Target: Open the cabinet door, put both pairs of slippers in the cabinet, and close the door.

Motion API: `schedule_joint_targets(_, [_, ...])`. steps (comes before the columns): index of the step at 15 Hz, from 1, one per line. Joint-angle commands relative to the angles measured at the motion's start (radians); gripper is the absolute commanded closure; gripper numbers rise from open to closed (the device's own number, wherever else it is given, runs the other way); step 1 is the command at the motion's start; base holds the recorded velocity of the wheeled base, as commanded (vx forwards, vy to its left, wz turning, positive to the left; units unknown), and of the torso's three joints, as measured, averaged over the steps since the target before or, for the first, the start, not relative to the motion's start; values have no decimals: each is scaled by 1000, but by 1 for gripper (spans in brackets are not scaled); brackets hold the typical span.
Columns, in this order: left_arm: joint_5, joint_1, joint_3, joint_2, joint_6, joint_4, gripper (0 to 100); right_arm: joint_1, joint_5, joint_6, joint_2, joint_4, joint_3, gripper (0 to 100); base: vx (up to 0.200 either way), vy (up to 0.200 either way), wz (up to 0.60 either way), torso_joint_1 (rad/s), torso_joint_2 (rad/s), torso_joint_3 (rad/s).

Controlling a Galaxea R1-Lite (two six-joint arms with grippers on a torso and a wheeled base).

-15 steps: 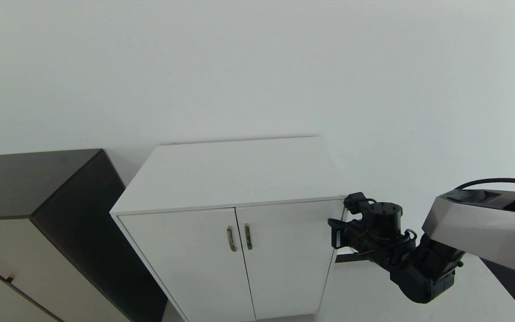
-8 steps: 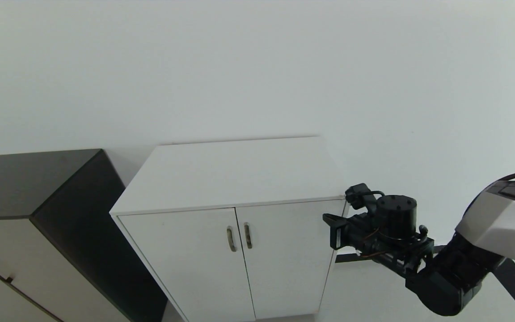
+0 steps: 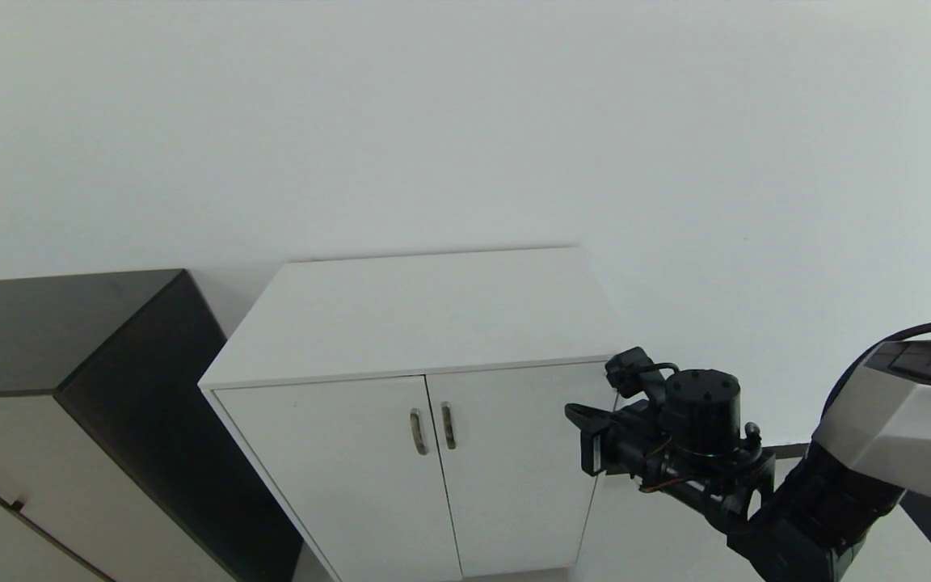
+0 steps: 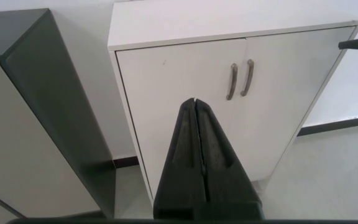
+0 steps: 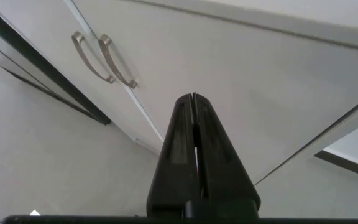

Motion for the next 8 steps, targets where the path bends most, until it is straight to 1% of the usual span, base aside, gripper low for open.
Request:
schedule_joint_targets(1, [0,0,0,0,-4,0,100,1,-1,-3,47,-27,2,100,0,0,0,0,0,0])
schedule_joint_targets(3, [0,0,0,0,-4,0,100,1,-12,-7,37,-32,15,100,0,0,0,0,0,0])
schedule_joint_targets(5, [0,0,0,0,-4,0,100,-12,-45,-9,32,-47,45,100,0,0,0,0,0,0])
schedule_joint_targets(7, [0,0,0,0,-4,0,100,-35,-50,-24,20,-99,102,100,0,0,0,0,0,0])
schedule_joint_targets(8, [0,0,0,0,-2,0,100,-58,-51,-44,-5,-144,173,100,0,0,0,0,0,0])
